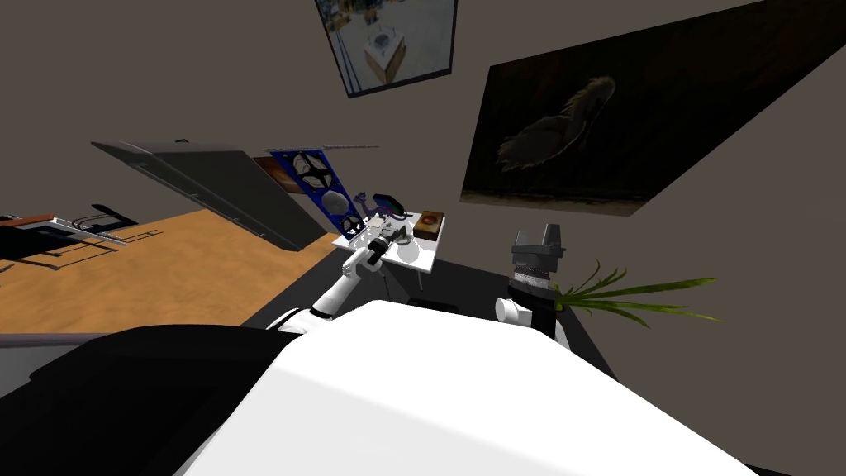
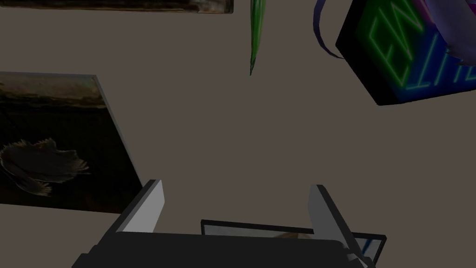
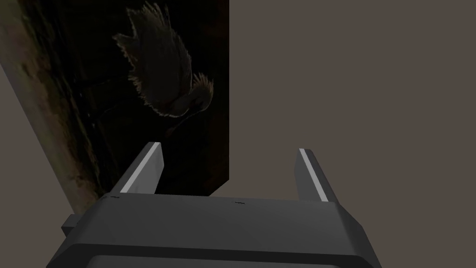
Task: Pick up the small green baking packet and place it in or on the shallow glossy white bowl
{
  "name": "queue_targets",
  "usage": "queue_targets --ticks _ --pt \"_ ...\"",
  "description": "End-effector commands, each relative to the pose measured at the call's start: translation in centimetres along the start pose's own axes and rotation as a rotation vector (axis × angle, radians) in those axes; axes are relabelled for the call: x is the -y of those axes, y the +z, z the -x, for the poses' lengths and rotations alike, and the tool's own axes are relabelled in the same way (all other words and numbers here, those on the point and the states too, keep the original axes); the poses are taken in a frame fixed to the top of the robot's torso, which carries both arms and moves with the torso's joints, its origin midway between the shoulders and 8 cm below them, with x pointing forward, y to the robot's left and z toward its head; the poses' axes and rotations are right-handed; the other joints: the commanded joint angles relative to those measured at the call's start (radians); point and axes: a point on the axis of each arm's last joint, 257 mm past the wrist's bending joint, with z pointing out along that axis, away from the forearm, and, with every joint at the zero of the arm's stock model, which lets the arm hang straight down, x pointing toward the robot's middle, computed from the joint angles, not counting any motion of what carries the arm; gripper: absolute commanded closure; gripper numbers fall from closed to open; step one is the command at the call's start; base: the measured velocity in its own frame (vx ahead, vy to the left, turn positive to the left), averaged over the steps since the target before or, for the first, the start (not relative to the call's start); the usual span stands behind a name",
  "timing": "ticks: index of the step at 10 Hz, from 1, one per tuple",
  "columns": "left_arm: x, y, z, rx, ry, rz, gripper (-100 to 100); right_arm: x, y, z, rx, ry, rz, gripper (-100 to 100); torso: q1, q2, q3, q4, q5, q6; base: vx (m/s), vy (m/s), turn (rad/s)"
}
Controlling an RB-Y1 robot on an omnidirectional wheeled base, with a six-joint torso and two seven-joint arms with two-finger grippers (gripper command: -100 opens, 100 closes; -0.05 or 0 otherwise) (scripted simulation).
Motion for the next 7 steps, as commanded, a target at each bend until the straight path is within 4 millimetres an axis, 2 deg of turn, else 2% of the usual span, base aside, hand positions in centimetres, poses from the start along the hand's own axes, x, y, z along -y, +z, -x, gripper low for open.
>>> queue_targets --ticks 1,2,3,7 --pt "-0.56 0.14 0.85 0.0 -0.002 0.011 -100 0.0 0.0 0.0 0.0 0.0 0.0 0 0.0 0.0 0.0 0.0 0.0 0.0 -0.04 -0.002 -0.064" --pt "-0.39 -0.02 0.51 0.0 0.0 0.006 -100 0.0 0.0 0.0 0.0 0.0 0.0 0 0.0 0.0 0.0 0.0 0.0 0.0 -0.018 0.001 -0.01" --pt "-0.47 -0.03 0.56 0.0 -0.002 0.008 0 0.0 0.0 0.0 0.0 0.0 0.0 0 0.0 -0.001 0.0 0.0 0.0 0.0 0.0 0.0 0.0" --pt "-0.46 -0.03 0.55 0.0 -0.002 0.008 0 0.0 0.0 0.0 0.0 0.0 0.0 0 0.0 -0.002 -0.001 -0.001 0.0 0.0 0.0 0.0 0.0"
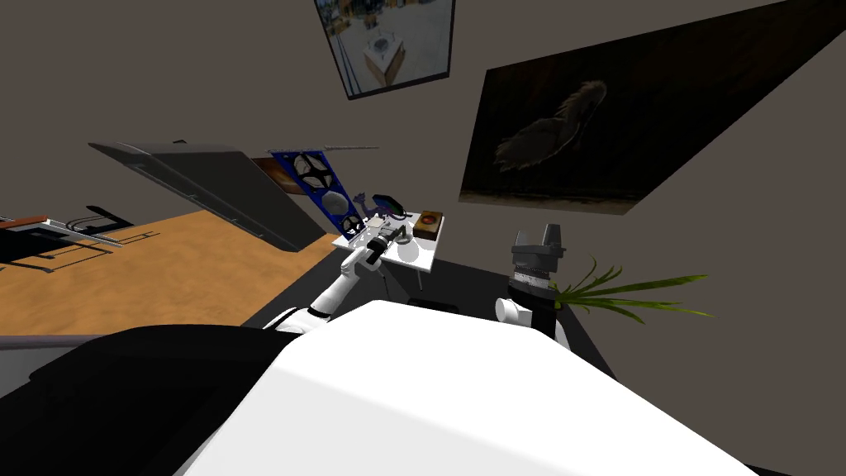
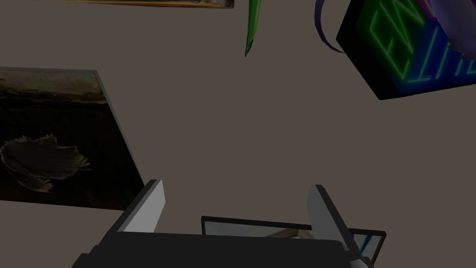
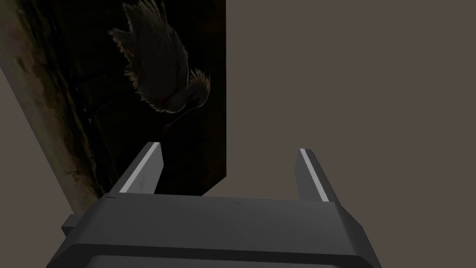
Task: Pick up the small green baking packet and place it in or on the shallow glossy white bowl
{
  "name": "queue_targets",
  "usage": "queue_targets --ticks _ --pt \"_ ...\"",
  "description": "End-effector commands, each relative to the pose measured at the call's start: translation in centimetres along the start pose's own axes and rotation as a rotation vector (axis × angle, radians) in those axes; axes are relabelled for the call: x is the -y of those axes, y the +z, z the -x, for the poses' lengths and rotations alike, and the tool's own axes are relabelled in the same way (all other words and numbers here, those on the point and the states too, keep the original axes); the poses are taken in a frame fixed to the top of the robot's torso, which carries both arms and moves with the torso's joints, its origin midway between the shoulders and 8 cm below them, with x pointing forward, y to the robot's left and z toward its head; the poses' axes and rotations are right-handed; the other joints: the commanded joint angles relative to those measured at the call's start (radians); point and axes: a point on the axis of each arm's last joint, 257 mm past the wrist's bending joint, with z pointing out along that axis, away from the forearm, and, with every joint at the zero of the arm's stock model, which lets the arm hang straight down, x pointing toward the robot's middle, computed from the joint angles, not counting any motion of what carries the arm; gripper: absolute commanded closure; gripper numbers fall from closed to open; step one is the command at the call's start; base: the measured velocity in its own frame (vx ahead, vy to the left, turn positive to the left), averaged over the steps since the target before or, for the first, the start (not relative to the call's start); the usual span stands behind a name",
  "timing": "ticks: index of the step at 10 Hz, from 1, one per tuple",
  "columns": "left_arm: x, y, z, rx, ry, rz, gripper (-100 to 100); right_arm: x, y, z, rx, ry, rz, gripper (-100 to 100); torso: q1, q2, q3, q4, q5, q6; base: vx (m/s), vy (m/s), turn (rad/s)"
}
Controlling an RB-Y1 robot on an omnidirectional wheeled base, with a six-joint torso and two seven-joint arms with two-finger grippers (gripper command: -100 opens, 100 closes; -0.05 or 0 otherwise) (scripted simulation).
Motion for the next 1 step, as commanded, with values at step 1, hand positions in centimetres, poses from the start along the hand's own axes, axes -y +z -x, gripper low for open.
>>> queue_targets --ticks 1 --pt "0.0 0.0 0.0 0.0 0.0 0.0 0 0.0 0.0 0.0 0.0 0.0 0.0 0 0.0 0.0 0.0 0.0 0.0 0.0 0.0 0.0 0.0"
